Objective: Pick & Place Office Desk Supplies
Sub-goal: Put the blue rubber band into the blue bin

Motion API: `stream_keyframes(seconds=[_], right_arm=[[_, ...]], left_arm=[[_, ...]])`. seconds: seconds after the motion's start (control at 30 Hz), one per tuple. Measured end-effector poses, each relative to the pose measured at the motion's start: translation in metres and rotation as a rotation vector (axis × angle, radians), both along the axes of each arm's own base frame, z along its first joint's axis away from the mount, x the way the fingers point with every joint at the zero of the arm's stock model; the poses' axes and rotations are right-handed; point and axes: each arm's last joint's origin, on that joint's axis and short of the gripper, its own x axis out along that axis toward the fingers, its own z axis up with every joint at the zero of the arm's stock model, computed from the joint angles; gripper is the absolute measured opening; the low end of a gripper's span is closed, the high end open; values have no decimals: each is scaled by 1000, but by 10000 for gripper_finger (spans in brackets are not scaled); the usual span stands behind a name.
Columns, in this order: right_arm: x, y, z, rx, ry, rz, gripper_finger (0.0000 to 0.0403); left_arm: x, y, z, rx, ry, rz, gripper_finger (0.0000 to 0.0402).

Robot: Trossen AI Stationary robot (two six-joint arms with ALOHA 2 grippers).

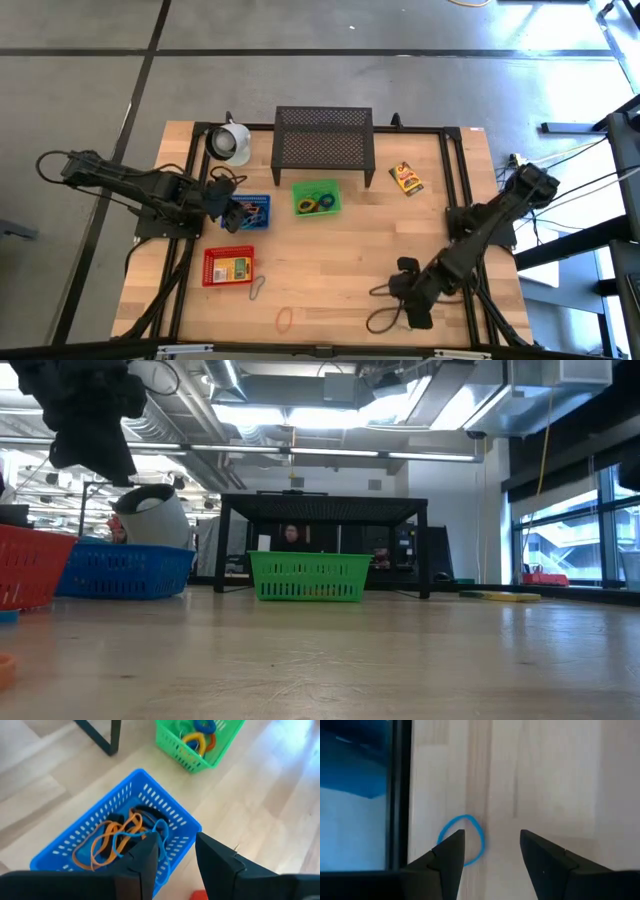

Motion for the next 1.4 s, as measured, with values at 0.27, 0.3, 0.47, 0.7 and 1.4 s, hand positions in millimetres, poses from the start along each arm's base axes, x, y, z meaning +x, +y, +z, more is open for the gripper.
stream_keyframes(seconds=[0.27, 0.3, 0.47, 0.7, 1.4], right_arm=[[-2, 19, -30, -59, 14, 87, 194], [-1, 19, -33, -72, 14, 106, 194], [-2, 24, -48, -159, -3, 256, 194], [-2, 26, -54, -264, -72, 365, 173], [-1, 26, -55, -196, -35, 394, 9]], left_arm=[[-4, 2, 3, 11, -29, 10, 125], [-4, 2, 3, 14, -29, 13, 125], [-4, 3, 3, 53, -33, 26, 125], [-4, 3, 4, 92, -29, 17, 125], [-4, 6, 5, 179, -33, 43, 125]])
